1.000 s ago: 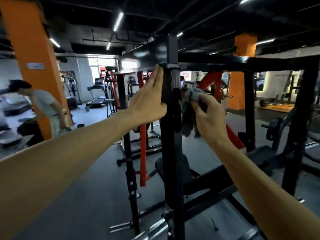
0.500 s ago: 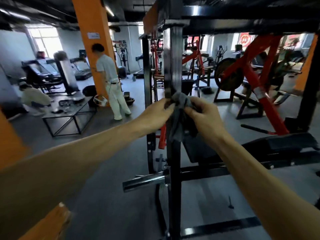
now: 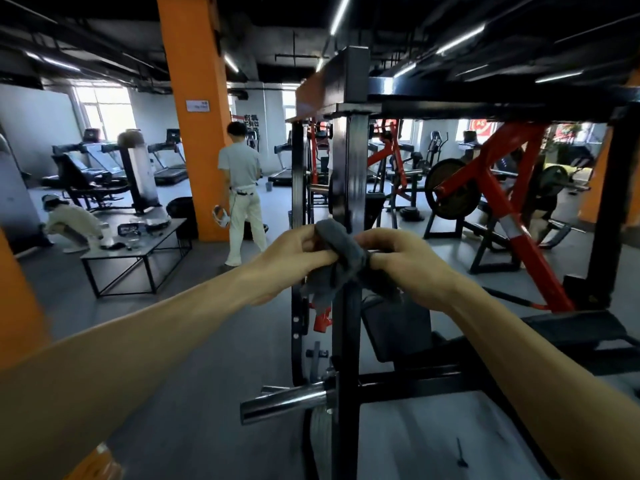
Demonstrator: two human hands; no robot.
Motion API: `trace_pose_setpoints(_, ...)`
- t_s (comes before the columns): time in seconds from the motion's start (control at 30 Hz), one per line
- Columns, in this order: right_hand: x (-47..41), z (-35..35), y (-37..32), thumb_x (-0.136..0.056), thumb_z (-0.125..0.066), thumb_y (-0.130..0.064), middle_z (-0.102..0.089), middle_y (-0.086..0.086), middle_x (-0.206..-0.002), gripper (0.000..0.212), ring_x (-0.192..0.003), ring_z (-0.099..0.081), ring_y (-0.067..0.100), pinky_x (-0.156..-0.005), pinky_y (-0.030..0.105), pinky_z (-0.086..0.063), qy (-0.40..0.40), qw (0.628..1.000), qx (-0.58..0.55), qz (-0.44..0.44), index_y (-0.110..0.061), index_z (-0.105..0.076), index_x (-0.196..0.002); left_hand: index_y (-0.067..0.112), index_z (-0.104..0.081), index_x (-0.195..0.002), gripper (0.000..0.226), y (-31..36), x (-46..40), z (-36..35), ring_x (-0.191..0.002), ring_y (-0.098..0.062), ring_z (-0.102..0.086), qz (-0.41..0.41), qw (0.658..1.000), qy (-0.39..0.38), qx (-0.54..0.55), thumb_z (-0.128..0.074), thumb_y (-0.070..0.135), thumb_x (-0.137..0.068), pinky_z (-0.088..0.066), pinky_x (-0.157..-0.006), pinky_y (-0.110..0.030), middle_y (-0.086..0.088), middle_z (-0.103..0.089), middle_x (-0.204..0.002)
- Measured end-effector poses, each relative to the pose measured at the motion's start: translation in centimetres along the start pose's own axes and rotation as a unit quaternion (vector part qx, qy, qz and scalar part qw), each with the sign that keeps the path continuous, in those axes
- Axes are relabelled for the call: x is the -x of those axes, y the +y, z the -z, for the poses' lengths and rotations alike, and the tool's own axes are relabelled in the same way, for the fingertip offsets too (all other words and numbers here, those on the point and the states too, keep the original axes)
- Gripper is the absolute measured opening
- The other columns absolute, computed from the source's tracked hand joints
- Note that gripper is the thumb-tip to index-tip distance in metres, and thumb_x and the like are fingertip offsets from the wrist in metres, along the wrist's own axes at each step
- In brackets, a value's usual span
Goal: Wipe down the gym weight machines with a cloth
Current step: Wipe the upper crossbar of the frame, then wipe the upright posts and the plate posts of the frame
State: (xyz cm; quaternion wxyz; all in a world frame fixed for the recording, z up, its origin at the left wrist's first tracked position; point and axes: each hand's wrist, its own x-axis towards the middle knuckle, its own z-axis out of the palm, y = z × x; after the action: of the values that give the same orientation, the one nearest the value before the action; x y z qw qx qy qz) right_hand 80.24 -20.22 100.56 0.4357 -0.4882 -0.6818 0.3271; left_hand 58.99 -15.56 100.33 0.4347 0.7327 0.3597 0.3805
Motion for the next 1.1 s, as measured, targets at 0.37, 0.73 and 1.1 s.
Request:
trace_pose_setpoints(0.37, -3.4, 5.9, -1.1, -0.101, -0.059, -0.014, -0.077, 0.014, -0.097, 0.019, -0.097, -0.074, 0.03, -0.094, 0.051, -0.057, -0.008, 0.998, -0.041, 0.045, -0.005, -0.075, -0.099, 0.016, -0.054, -0.1, 0.052, 4.2, -2.0, -4.0, -0.071, -0.004, -0.062, 0.04, 0.969, 0.117, -0.215, -0.091, 0.04, -0.072, -0.044, -0.054, -0.017, 0.0, -0.069, -0.088)
trace_pose_setpoints(0.73, -4.5, 15.8, 0.4, -0.103, -0.056, -0.021, -0.075, 0.007, -0.106, 0.022, -0.099, -0.072, 0.022, -0.088, 0.038, -0.059, -0.208, 0.965, 0.005, 0.157, -0.014, -0.072, -0.117, 0.021, -0.055, -0.139, 0.067, 6.3, -4.6, -15.0, -0.122, -0.012, -0.063, 0.079, 0.994, 0.068, 0.021, -0.085, 0.036, -0.081, -0.046, -0.107, -0.054, 0.005, -0.068, -0.13)
trace_pose_setpoints(1.1, -3.3, 17.8, -2.3, -0.082, -0.065, -0.07, -0.075, -0.002, -0.073, 0.059, -0.067, -0.072, 0.011, -0.064, 0.025, -0.055, -0.197, 0.961, 0.162, 0.107, -0.012, -0.075, -0.077, 0.002, -0.065, -0.127, 0.04, 7.8, -2.8, -18.0, -0.119, -0.03, -0.066, 0.032, 0.97, 0.145, 0.193, -0.075, 0.007, -0.088, -0.052, -0.102, -0.041, -0.014, -0.071, -0.125)
